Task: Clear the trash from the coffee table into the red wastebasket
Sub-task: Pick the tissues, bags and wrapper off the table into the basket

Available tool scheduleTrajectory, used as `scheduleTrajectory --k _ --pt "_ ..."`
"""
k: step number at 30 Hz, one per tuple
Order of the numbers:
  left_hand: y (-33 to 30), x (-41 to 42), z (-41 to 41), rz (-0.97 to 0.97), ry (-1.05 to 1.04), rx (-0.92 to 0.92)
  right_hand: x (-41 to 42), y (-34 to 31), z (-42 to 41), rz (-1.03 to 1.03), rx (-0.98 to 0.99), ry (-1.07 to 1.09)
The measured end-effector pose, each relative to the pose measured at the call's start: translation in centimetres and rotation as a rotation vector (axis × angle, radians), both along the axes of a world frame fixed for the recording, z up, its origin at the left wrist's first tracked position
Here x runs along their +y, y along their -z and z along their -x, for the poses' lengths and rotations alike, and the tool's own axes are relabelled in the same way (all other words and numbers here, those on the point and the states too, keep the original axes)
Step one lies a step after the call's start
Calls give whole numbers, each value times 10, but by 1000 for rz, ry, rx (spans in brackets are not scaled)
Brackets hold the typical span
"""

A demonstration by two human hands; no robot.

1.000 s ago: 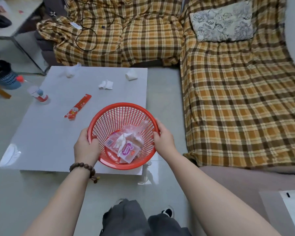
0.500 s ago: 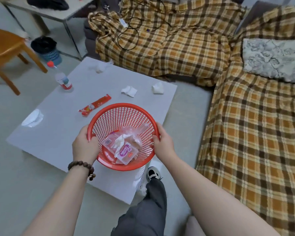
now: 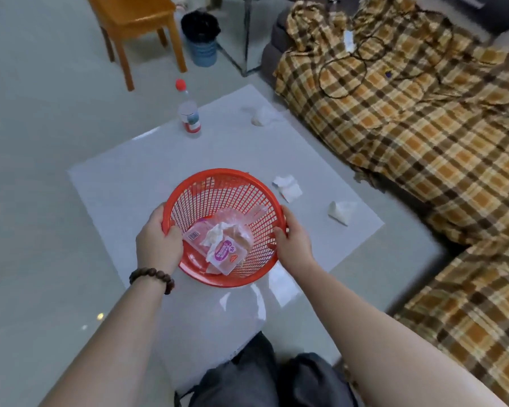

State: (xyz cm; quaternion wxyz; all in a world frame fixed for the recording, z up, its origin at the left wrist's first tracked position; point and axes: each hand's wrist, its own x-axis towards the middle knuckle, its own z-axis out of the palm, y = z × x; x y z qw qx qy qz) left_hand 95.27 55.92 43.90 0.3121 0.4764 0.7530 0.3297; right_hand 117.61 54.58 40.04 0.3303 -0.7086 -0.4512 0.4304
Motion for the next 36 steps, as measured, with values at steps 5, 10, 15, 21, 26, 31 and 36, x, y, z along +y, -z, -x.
scheduleTrajectory --k 5,10,15,21,26,31,36 --pt "4 -9 22 11 -240 56 40 10 23 3 28 -242" --pt "10 -34 24 38 -475 95 70 24 42 91 89 -487" --pt "14 -67 6 94 -722 134 83 50 30 268 174 -663" --pt "30 -102 -9 169 -876 255 90 121 -16 200 -365 -1057" --pt "57 -127 -6 250 -924 244 74 186 -20 193 -752 -1399" --pt "74 -136 -14 287 -910 231 64 218 -13 -11 -853 -1419" --pt "66 -126 -28 270 -930 236 86 191 -1 88 -579 -1155"
